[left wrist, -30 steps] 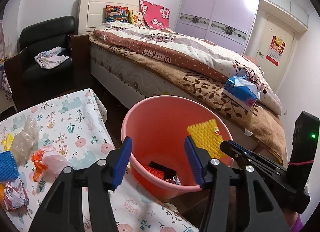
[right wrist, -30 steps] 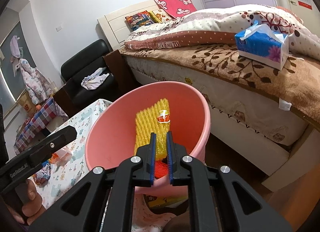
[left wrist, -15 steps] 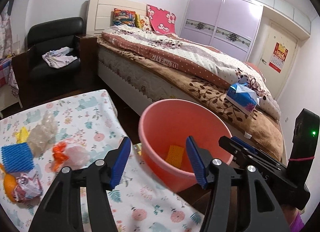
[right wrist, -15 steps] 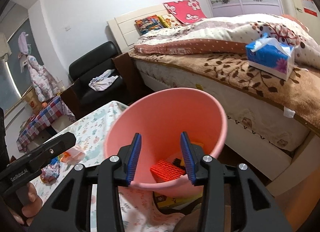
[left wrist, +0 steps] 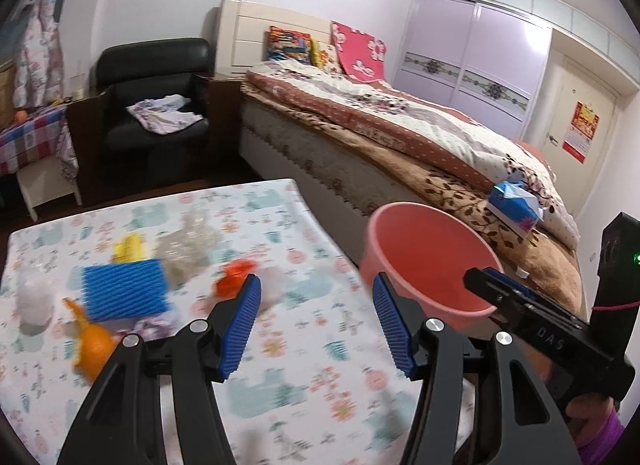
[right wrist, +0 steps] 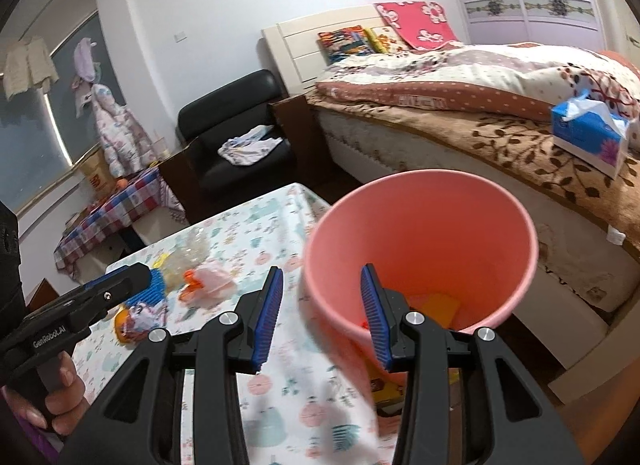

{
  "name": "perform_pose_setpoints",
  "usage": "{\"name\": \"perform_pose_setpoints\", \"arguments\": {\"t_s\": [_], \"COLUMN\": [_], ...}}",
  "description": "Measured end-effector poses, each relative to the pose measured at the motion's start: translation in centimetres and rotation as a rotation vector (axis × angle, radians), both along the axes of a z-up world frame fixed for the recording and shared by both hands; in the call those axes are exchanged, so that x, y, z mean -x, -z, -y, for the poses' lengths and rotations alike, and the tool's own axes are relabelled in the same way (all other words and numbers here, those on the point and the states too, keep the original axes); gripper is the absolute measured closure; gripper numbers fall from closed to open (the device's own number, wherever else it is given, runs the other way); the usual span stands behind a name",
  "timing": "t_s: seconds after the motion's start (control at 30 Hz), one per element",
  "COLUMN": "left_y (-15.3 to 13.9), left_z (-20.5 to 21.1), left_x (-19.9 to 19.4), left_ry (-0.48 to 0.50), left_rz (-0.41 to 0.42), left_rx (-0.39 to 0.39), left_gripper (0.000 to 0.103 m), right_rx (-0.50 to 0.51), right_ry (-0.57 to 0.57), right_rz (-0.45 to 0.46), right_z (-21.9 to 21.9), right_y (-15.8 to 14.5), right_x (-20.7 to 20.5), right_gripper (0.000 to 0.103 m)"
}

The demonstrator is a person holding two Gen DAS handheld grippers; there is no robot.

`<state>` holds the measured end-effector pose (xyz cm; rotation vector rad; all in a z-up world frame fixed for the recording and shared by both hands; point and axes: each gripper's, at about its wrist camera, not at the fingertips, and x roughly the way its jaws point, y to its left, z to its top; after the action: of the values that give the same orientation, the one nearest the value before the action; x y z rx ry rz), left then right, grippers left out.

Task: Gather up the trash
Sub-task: 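Move both open grippers back over the table, then grasp the crumpled red-silver wrapper with the left gripper while the right grasps the orange-white plastic bag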

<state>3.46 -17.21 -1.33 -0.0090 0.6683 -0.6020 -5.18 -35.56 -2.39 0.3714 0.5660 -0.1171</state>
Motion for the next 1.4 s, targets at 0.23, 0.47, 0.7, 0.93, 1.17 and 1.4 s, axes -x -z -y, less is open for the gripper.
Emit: {"name": "perform_pose_setpoints", "arguments": {"t_s": [0.23,0.47,0.7,0.93,1.17,1.4], "left_y": [1.1,3.5,5.1,5.9,7.1,7.2], "left_z": [-5.3,-9.1,-9.4,-8.0,-7.4,-8.0], "left_x": [-0.1,-0.1,-0.9,-2.6,-4.2,-5.1], "left_ry": [-0.065,-0.059,-0.001,0.048,0.058,0.055], "left_rz": [-0.004,-0.012,-0.015,0.001,-0.011,-0.043], "left_rx": [-0.043,-0.157,-0.228,-0.281,-0.318,-0.287], "left_gripper": [0.043,0.042,0.042,0.042,0.047,0.07], "right_rx": [0.003,-0.006,0.016,0.022,-0.023,-0.032], "right_ry": [-0.065,-0.126,-0.162,-0.177,-0.195,-0.239], "right_rz": [-0.02,-0.045,-0.082,-0.107,-0.146,-0.171], "right_z": [-2.9,-5.0,-6.9,-7.9,-8.1,-9.1], "right_y": [0.3,0.7,1.4,1.7,2.2,2.5], "right_x": [-0.7,-1.6,-2.6,-3.3,-5.1,-7.3], "right_gripper": [0.062,0.062,0.062,0.062,0.06,0.053]}}
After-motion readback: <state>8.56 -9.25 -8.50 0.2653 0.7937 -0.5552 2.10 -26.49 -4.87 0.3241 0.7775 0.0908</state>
